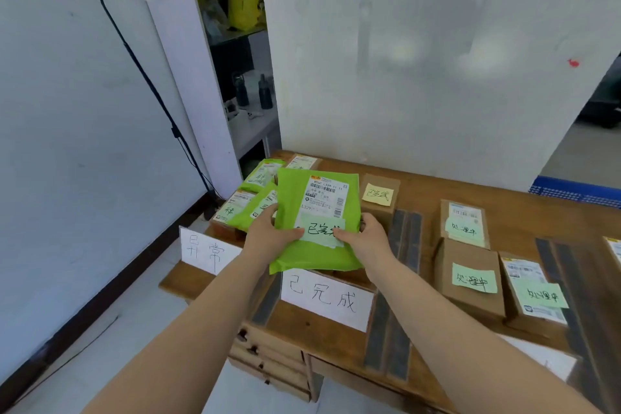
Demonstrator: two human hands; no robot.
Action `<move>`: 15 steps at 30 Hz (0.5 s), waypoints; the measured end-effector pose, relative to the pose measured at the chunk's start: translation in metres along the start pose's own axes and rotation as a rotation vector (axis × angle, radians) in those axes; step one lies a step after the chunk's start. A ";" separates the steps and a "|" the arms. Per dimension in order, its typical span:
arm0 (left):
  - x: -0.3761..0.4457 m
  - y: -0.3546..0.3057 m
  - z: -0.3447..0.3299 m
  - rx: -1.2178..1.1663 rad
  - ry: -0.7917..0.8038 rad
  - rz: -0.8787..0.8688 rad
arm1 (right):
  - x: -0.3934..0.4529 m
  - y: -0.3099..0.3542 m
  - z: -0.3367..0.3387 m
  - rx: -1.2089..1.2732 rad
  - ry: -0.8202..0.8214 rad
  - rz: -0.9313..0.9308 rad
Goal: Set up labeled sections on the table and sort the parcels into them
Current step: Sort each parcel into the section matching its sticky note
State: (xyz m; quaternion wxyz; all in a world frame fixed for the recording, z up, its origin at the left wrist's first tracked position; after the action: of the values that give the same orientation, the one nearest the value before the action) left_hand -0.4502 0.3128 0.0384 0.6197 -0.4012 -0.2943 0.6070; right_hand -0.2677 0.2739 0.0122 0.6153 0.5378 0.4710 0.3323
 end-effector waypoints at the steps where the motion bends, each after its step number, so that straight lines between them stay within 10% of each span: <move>1: 0.008 0.001 -0.002 0.017 0.018 -0.008 | 0.006 -0.002 -0.002 -0.012 -0.020 -0.006; 15: 0.135 0.030 -0.066 0.357 0.167 0.025 | 0.120 -0.043 -0.002 -0.321 -0.073 -0.118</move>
State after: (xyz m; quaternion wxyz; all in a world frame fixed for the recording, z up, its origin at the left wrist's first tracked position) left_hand -0.3972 0.4348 -0.0374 0.6957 -0.3373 -0.1245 0.6218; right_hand -0.2336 0.3762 -0.0565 0.7284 0.4157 0.4201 0.3467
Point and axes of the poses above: each hand's wrist, its own x-axis towards the middle knuckle, its own z-axis out of the back of the hand, y = z × x, the point moved 3 cm from there along x, towards the middle knuckle, and after that the axes turned 7 degrees about x, right-handed, at the moved point
